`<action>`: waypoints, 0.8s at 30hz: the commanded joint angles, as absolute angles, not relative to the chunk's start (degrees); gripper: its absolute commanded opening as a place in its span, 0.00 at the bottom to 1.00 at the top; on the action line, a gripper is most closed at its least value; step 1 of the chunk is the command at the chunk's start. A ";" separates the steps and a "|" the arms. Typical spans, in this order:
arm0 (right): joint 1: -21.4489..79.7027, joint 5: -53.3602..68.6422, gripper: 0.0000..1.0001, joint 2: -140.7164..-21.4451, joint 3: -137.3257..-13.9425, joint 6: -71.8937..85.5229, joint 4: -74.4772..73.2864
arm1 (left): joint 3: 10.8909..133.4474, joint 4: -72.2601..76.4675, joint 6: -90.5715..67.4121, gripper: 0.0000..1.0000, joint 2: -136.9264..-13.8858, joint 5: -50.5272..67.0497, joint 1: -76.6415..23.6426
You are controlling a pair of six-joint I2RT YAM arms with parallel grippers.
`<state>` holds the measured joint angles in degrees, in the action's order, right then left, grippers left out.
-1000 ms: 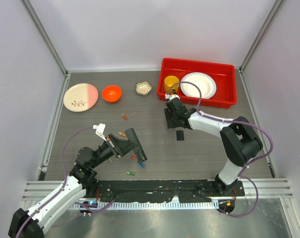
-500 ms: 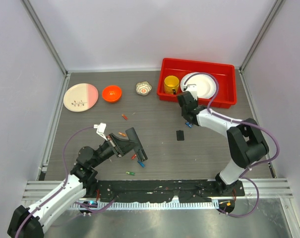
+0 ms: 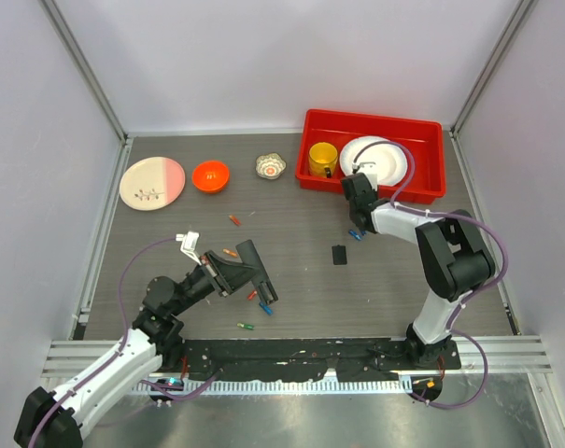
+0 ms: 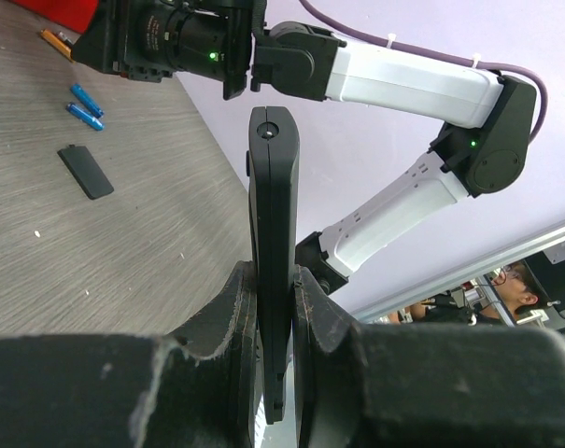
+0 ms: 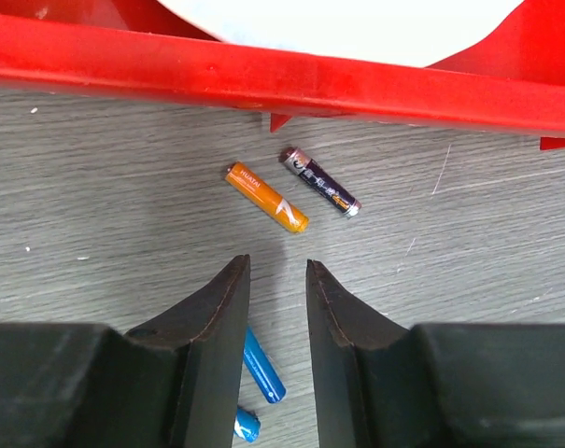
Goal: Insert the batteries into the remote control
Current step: Pick up the battery from the center of the board.
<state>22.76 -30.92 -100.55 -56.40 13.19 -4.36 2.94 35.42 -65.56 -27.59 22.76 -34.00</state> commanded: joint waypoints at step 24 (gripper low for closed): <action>17.75 -19.60 0.36 -107.31 -63.98 16.79 -6.59 | 2.02 39.20 -65.13 0.00 -28.12 23.03 -33.84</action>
<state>17.78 -21.76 -107.00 -62.35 15.46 -5.89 2.94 35.44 -65.54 -27.97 22.72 -34.00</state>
